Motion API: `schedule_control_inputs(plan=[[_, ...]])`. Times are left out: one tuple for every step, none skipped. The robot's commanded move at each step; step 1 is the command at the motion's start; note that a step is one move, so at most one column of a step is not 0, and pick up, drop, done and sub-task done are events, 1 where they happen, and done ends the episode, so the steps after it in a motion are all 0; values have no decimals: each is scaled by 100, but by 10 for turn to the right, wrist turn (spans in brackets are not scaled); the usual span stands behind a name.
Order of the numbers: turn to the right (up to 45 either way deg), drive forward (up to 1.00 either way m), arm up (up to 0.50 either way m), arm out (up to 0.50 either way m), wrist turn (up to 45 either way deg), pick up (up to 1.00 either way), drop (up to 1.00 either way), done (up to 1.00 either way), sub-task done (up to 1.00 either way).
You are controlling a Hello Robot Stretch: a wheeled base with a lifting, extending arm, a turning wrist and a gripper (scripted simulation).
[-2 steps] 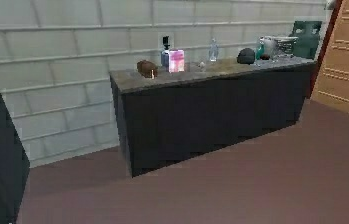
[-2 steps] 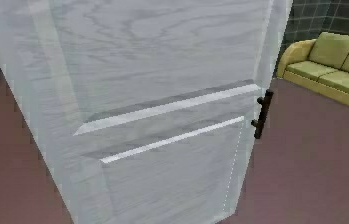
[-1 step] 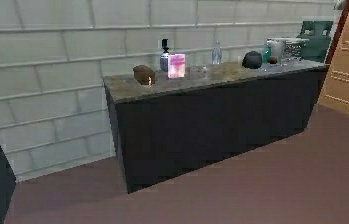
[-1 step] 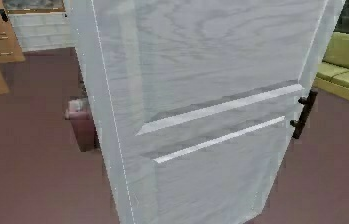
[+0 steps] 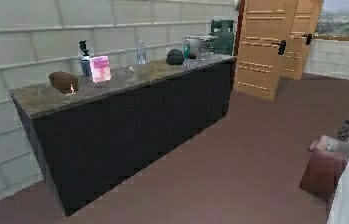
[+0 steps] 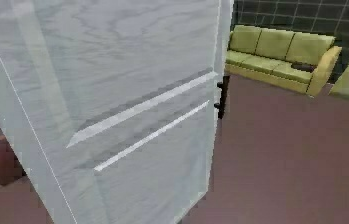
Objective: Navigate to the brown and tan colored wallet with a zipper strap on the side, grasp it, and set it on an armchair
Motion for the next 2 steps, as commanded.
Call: schedule_control_inputs(plan=[[0, 45, 0, 0, 0, 0, 0, 0, 0], [330, 0, 0, 0, 0, 0, 0, 0, 0]])
